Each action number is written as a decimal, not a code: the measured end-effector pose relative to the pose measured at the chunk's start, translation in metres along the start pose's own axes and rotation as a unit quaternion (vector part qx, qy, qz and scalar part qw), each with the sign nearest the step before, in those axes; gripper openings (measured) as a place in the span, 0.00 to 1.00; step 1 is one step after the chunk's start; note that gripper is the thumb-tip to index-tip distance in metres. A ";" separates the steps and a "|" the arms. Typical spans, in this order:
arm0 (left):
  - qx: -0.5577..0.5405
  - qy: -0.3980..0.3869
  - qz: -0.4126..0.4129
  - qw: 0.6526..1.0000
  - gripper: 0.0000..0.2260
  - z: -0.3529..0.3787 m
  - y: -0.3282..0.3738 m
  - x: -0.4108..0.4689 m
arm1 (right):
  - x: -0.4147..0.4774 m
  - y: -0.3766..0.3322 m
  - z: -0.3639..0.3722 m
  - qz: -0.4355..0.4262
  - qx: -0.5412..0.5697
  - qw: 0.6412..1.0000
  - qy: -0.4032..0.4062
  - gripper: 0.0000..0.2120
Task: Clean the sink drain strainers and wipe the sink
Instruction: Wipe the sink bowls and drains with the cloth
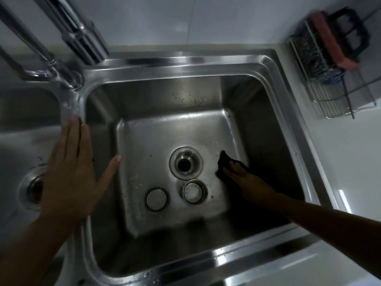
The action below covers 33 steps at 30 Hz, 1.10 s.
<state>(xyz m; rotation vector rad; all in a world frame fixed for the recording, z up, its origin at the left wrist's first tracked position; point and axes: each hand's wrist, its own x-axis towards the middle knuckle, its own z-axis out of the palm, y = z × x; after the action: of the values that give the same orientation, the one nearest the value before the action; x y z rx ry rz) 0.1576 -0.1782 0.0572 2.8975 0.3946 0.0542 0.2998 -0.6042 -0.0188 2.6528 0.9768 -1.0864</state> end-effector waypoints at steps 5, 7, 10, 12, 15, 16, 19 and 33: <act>-0.018 0.009 -0.032 0.999 0.43 -0.005 0.007 0.001 | 0.051 -0.022 -0.040 -0.050 0.057 0.992 0.103 0.42; -0.021 0.013 -0.035 0.999 0.43 -0.006 0.006 0.000 | 0.079 -0.037 -0.061 -0.003 0.121 0.975 0.186 0.39; -0.028 0.018 -0.031 0.999 0.42 -0.007 0.001 -0.001 | 0.103 -0.079 -0.073 -0.030 0.131 0.955 0.266 0.33; -0.029 0.020 -0.028 0.999 0.42 -0.007 0.000 -0.003 | 0.114 -0.124 -0.074 -0.114 0.107 0.951 0.267 0.33; -0.028 0.022 -0.032 0.999 0.41 -0.006 0.000 -0.010 | 0.131 -0.204 -0.064 -0.272 0.021 0.937 0.216 0.28; -0.025 0.023 -0.034 0.999 0.41 -0.007 0.000 -0.011 | 0.136 -0.228 -0.058 -0.300 -0.027 0.935 0.190 0.27; -0.018 0.014 -0.046 0.999 0.41 -0.011 -0.004 -0.008 | 0.157 -0.265 -0.048 -0.252 -0.111 0.948 0.157 0.26; -0.011 0.027 -0.027 0.999 0.43 -0.004 -0.005 -0.002 | 0.089 -0.102 -0.066 -0.118 -0.094 0.988 0.043 0.27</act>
<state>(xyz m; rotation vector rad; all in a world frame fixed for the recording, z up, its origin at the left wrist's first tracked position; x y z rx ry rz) 0.1542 -0.1728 0.0600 2.8679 0.4775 0.1276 0.3242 -0.4559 -0.0157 2.4986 1.3656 -0.8736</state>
